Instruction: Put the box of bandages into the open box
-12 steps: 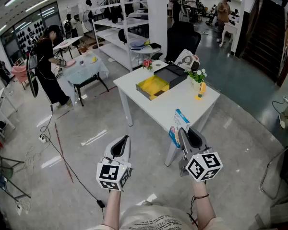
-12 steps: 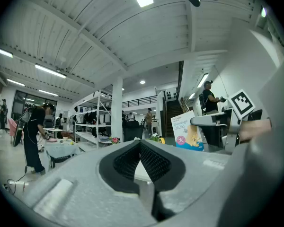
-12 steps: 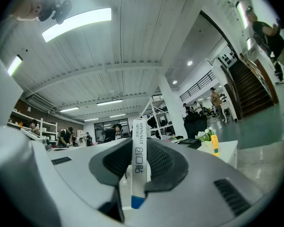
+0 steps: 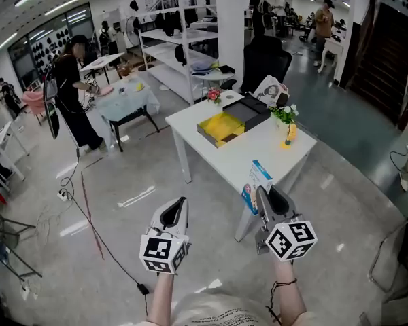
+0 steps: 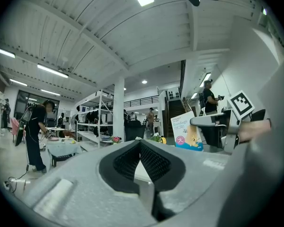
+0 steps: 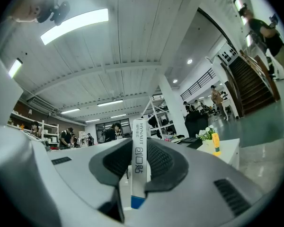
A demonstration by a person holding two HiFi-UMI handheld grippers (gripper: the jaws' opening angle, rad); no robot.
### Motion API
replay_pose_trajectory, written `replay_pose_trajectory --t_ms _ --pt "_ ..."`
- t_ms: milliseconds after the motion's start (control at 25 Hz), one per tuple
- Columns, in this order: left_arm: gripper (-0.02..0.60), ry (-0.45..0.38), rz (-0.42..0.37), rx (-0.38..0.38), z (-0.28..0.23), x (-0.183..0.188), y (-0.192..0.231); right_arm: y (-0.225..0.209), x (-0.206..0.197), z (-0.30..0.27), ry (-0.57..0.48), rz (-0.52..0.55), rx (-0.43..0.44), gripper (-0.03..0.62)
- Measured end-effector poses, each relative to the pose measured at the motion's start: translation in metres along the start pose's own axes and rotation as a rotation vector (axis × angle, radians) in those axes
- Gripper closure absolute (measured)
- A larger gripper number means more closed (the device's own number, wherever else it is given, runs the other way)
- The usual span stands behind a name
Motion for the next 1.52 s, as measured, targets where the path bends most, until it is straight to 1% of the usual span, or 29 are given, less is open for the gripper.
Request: replay_pose_trajectory --t_ms 160,360,600,720,1000,1280,1520 --pt "0.560 0.004 0.005 0.002 -0.004 -0.005 0.000 -0.005 -0.003 -0.004 -0.016 -0.034 0.007 0.502" --pt "0.560 0.009 0.005 -0.004 -0.016 -0.007 0.003 -0.011 -0.008 -0.015 -0.012 -0.050 0.013 0.502" --pt "0.560 0.019 0.018 0.006 -0.044 -0.015 0.020 -0.024 -0.016 -0.047 0.008 -0.060 0.020 0.502" --pt "0.560 0.025 0.023 -0.005 -0.064 -0.021 0.030 -0.032 -0.022 -0.064 0.017 -0.069 0.013 0.502" --pt "0.560 0.048 0.042 -0.070 -0.130 -0.028 0.063 -0.054 -0.027 -0.132 0.025 -0.118 -0.024 0.502" --pt "0.560 0.072 0.055 -0.101 -0.198 -0.034 0.118 -0.072 -0.041 -0.208 0.055 -0.132 -0.071 0.502" --pt "0.560 0.093 0.060 -0.132 -0.246 -0.045 0.159 -0.086 -0.052 -0.266 0.060 -0.147 -0.110 0.502"
Point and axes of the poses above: the fingertips, and each gripper's own axes: z backward along the fingers, y to its left, x out of its top, the point moved 4 cm from there along z, backward along the fingers, and after that the axes turned 2 degrees about x, right-handed, at the moved point
